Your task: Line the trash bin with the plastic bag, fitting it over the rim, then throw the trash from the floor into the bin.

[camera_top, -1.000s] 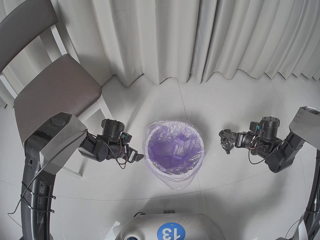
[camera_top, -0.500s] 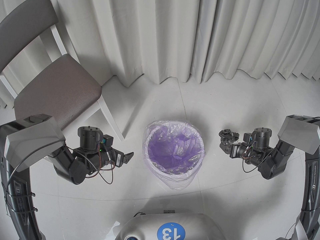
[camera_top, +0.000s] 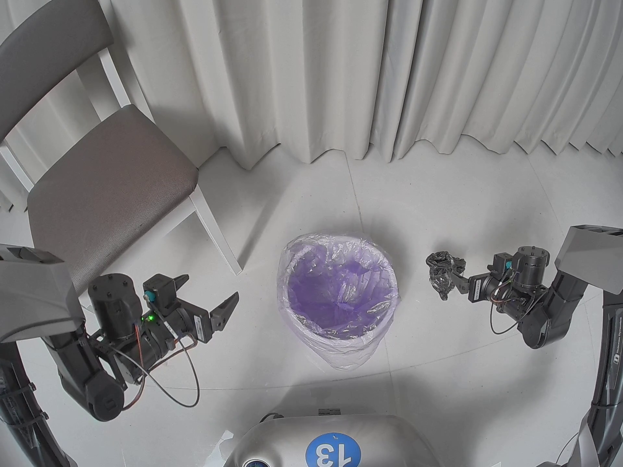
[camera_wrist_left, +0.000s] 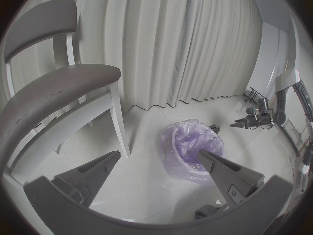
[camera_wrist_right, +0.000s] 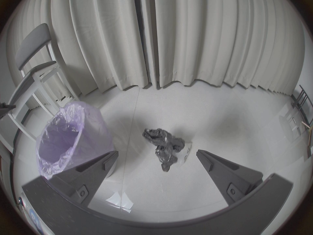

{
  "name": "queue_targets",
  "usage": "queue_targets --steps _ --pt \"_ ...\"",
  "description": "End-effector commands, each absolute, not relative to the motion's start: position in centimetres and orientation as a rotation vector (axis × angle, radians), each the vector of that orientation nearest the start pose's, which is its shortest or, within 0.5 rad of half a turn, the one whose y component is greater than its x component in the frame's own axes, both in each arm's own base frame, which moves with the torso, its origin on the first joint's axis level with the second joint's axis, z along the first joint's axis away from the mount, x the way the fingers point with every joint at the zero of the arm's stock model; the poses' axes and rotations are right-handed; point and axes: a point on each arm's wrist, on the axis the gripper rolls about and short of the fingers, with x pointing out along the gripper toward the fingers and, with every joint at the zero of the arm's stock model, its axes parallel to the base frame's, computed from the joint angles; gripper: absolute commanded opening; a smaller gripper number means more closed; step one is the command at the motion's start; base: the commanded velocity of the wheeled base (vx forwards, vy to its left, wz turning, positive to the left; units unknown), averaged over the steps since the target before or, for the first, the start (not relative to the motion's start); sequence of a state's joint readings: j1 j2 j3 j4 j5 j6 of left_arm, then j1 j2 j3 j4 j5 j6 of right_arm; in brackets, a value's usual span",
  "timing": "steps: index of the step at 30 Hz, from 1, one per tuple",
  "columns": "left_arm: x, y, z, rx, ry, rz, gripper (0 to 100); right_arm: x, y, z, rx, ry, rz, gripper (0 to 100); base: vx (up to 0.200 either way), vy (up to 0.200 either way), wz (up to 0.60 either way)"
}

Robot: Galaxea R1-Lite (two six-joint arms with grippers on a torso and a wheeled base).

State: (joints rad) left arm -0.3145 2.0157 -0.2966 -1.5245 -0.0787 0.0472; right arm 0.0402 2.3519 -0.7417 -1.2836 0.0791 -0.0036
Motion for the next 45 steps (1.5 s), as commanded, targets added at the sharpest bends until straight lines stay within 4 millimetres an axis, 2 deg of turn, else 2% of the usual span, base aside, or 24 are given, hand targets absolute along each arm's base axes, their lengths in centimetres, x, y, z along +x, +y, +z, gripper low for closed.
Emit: queue_targets --steps 1,4,10,13,20,25,27,30,36,45 --pt "23.4 -9.4 6.4 0.057 0.228 -0.413 100 40.3 0.6 3.8 -0.013 0.24 0.096 100 0.0 0.0 0.0" --pt "23.0 -9.7 6.1 0.053 0.248 -0.4 100 42.1 0.1 3.5 0.008 0.283 0.094 100 0.0 0.0 0.0" --pt "22.6 -9.8 6.2 0.055 0.25 -0.386 100 46.0 -1.2 -0.1 0.037 0.304 0.074 100 0.0 0.0 0.0" --pt "22.7 -9.6 6.2 0.036 0.252 -0.371 100 46.4 -1.5 -0.7 0.063 0.341 0.071 100 0.0 0.0 0.0" --pt "22.5 -9.5 6.0 -0.008 0.273 -0.337 100 47.3 -1.3 -0.9 0.262 0.38 0.13 100 0.0 0.0 0.0" --pt "22.2 -9.5 5.9 -0.006 0.285 -0.339 100 47.7 -1.1 -2.3 0.266 0.395 0.133 100 0.0 0.0 0.0" --pt "21.9 -9.6 5.7 -0.001 0.299 -0.346 100 48.0 -0.9 -3.8 0.267 0.416 0.138 100 0.0 0.0 0.0" --pt "21.7 -9.6 5.7 -0.001 0.302 -0.345 100 48.2 -0.9 -4.7 0.268 0.425 0.137 100 0.0 0.0 0.0" --pt "20.4 -9.1 5.1 0.002 0.357 -0.342 100 48.7 -0.9 -5.7 0.27 0.42 0.139 100 0.0 0.0 0.0" --pt "20.2 -9.2 4.9 -0.012 0.374 -0.345 100 49.5 -0.9 -7.1 0.281 0.412 0.139 100 0.0 0.0 0.0"
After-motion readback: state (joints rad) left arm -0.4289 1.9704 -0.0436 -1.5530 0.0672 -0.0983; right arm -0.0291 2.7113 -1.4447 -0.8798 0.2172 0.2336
